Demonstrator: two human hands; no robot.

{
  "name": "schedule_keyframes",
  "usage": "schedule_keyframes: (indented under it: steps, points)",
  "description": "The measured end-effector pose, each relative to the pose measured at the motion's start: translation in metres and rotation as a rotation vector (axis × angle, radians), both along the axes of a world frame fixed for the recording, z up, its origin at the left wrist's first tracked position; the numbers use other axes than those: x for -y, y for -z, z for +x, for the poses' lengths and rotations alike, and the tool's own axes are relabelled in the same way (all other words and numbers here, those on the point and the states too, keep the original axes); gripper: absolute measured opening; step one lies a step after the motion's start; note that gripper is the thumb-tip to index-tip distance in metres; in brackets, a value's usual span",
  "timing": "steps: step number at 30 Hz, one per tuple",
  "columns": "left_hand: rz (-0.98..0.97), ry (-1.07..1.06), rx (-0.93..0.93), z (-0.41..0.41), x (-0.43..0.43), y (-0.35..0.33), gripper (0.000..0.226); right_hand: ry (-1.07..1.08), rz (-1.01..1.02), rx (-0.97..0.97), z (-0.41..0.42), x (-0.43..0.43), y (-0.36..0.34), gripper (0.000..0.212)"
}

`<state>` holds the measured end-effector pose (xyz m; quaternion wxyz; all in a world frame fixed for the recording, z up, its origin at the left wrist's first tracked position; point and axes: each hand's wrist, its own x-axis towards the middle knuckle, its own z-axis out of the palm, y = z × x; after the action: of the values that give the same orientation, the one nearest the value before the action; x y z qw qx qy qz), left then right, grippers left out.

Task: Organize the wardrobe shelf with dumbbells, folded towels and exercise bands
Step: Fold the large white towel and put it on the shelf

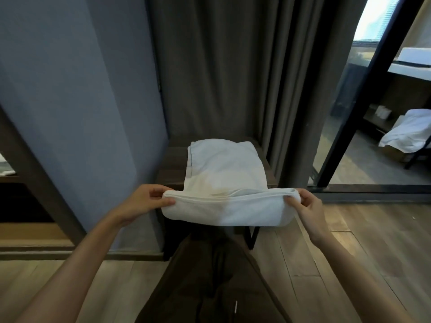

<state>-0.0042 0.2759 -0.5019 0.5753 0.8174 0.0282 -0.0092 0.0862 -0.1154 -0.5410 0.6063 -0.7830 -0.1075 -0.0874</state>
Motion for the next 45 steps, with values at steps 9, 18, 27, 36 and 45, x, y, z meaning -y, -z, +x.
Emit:
schedule_keyframes:
  steps: [9,18,27,36,45]
  points:
    - [0.031,-0.043,-0.158,0.04,-0.004,0.04,0.02,-0.049,-0.168,-0.127,0.027,-0.014,0.031,0.008]
    - [0.177,-0.327,-0.029,0.118,0.007,0.1,0.024,0.009,-0.218,-0.177,0.093,-0.038,0.056,0.006]
    - [0.27,-0.377,-0.01,0.202,-0.009,0.117,0.025,0.054,-0.187,-0.189,0.171,-0.059,0.068,0.012]
    - [0.276,-0.388,-0.207,0.26,-0.014,0.139,0.026,0.149,-0.514,-0.452,0.248,-0.096,0.081,0.036]
    - [0.25,-0.536,-0.205,0.326,-0.027,0.132,0.022,0.214,-0.408,-0.453,0.313,-0.118,0.084,0.021]
